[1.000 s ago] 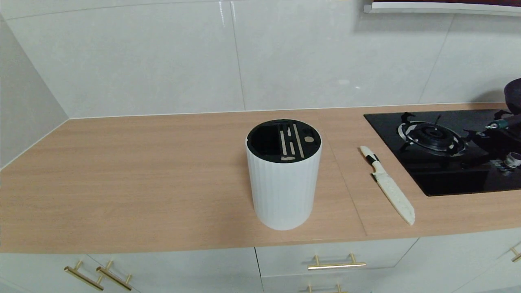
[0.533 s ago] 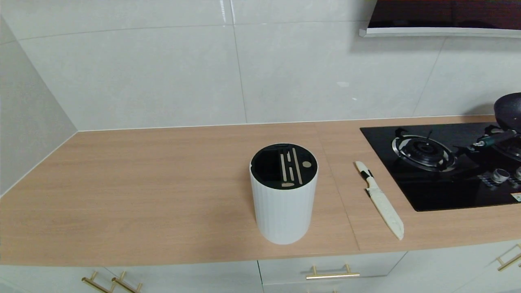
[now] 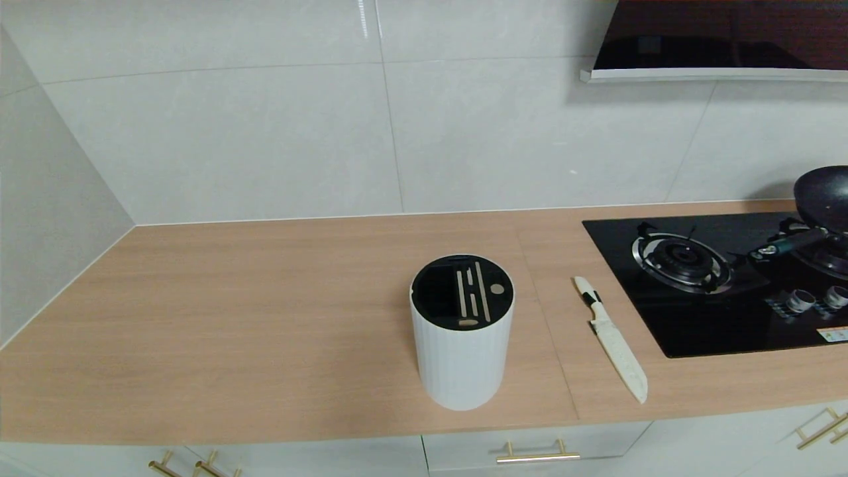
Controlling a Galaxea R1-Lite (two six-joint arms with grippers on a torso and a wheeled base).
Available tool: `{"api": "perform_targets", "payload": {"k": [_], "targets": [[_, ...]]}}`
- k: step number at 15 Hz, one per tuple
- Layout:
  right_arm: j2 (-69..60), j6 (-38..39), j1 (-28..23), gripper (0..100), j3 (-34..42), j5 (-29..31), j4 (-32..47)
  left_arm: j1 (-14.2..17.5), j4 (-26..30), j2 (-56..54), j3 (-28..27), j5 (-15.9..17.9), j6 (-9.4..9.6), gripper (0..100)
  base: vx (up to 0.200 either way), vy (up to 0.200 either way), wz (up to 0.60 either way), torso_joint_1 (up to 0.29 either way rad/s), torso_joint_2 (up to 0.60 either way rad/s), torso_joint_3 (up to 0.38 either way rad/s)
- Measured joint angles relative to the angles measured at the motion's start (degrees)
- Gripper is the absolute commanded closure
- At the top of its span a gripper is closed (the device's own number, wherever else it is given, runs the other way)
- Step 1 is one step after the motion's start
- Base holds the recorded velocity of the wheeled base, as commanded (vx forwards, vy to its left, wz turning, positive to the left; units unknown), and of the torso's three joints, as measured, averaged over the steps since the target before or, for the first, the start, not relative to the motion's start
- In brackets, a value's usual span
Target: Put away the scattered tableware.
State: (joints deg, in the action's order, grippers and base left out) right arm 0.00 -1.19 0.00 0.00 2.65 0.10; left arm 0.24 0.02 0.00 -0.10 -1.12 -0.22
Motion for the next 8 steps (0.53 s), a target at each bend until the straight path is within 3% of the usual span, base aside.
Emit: {"api": "perform_targets", "payload": {"k": [8], "targets": [[0.0, -0.2, 0.0, 0, 0.0, 0.0, 0.0, 0.0, 0.0, 0.0, 0.0, 0.0, 0.0, 0, 0.0, 0.0, 0.0, 0.0, 0.0, 0.0]]}}
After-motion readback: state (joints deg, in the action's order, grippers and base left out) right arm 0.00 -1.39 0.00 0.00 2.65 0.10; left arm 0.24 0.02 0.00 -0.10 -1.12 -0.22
